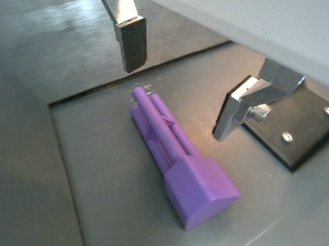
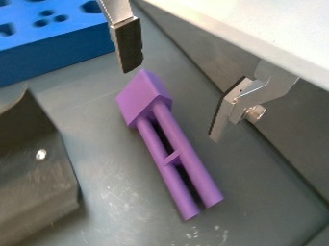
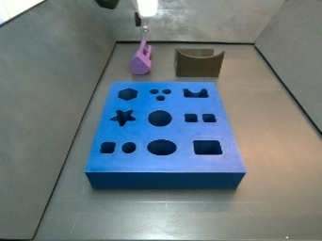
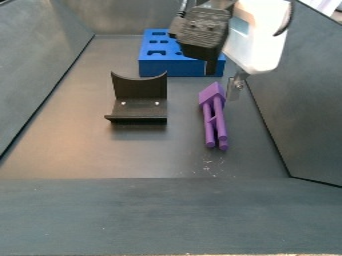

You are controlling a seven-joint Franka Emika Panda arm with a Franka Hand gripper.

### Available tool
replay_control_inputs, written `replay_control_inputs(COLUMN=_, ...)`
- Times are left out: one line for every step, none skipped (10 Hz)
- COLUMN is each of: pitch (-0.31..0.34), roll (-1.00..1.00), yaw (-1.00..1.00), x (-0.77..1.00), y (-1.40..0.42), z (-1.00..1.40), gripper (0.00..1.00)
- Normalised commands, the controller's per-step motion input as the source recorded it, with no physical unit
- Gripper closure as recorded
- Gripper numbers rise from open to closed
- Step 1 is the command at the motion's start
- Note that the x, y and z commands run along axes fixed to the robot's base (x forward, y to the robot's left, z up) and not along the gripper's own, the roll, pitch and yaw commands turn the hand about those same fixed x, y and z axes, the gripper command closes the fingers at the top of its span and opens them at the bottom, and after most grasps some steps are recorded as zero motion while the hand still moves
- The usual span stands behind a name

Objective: Pick up the 3 prong object. Move up. Rotate the 3 prong object. Place the 3 prong object on the fixture. Regrasp the 3 prong object. Move to above the board. Insert the 3 prong object.
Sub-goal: Rotate the 3 prong object.

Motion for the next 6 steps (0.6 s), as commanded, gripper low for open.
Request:
replay_control_inputs(pitch=-0.016, roll=0.0, yaw=1.0, x=0.04, y=0.0, z=-0.02, gripper=0.0)
replay_control_inputs(pitch=-0.017, roll=0.0, yaw=1.0, x=0.04, y=0.0, z=-0.02, gripper=0.0)
replay_control_inputs(pitch=-0.018, roll=0.0, yaw=1.0, x=0.04, y=0.0, z=-0.02, gripper=0.0)
replay_control_inputs(pitch=-0.019, roll=0.0, yaw=1.0, x=0.04, y=0.0, z=-0.02, gripper=0.0)
replay_control_inputs(pitch=-0.021, roll=0.0, yaw=1.0, x=0.04, y=0.0, z=-0.02, gripper=0.0)
replay_control_inputs(pitch=-0.022, roll=0.0, yaw=1.0, x=0.04, y=0.0, z=-0.02, gripper=0.0)
